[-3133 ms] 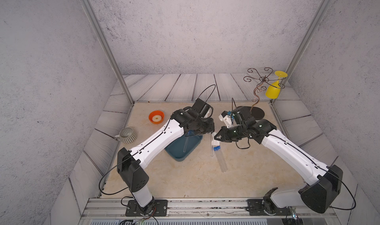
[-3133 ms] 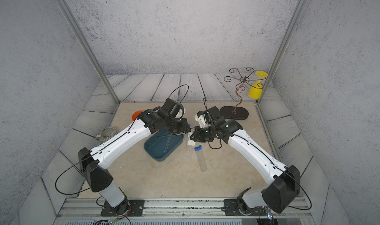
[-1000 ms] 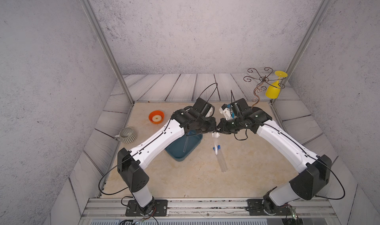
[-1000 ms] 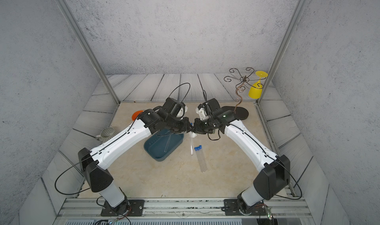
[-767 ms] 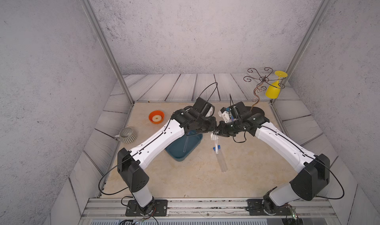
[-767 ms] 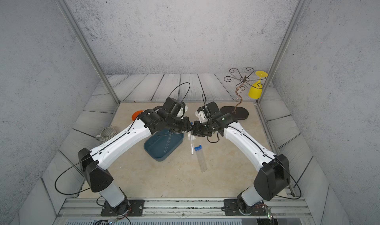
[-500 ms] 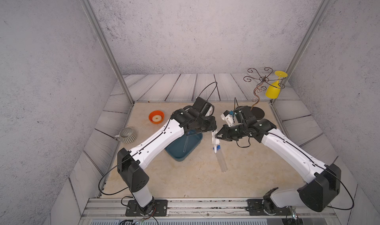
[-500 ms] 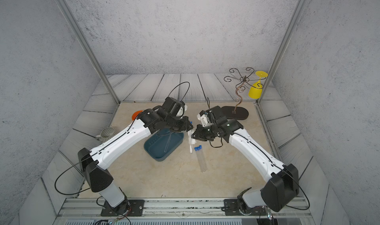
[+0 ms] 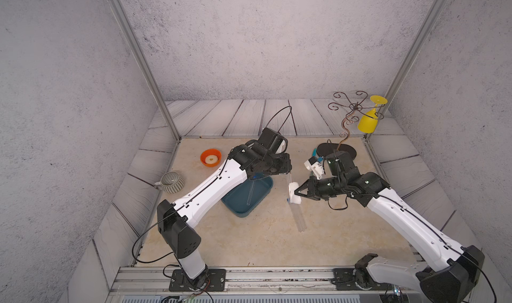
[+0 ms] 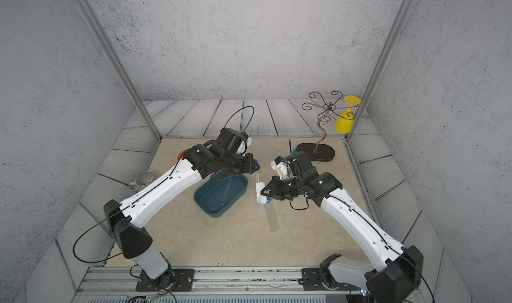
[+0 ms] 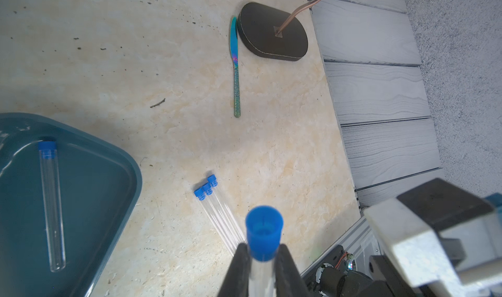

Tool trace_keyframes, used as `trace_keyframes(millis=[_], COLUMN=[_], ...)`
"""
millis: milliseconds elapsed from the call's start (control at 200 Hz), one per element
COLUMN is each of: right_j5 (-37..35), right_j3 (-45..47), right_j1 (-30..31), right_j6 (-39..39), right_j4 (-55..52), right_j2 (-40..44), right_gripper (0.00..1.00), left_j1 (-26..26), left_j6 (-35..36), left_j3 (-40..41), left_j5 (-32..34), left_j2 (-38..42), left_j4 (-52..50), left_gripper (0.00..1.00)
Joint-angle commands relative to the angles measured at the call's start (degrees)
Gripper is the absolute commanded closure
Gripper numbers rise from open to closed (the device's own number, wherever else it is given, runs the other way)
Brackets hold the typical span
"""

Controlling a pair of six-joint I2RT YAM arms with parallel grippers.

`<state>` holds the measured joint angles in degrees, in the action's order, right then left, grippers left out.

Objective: Wipe the exteriors of test tubes
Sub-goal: Wipe the dirt from the test tube, then place the test tube in the storage box.

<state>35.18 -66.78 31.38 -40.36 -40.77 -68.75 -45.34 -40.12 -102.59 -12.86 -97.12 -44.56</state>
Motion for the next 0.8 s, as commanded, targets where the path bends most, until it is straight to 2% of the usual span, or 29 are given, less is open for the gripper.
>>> trace_keyframes(millis=[0, 260, 485, 796], right_j5=[0.9, -1.5, -1.2, -1.1], right_j3=[1.6, 3.1, 3.8, 3.8], right_j1=[0.2, -0.4, -4.3, -10.0], right_j6=[-0.8, 0.3, 3.3, 10.4], right_j4=[1.1, 7.0, 8.2, -0.7], right_j2=[2.1, -3.7, -7.8, -6.6], right_gripper=[0.93, 0.94, 0.94, 0.94], left_j1=[0.2, 1.2, 7.0, 15.5], left_j6=[-0.8, -4.3, -2.5, 11.2], left_j3=[-2.0, -1.2, 2.1, 12.2], left_j5=[0.0, -2.8, -2.2, 7.8], left_j2=[-0.9, 0.0, 2.7, 3.8], left_j4=[0.3, 1.9, 0.4, -3.2], left_gripper=[0.9, 0.9, 0.9, 0.9])
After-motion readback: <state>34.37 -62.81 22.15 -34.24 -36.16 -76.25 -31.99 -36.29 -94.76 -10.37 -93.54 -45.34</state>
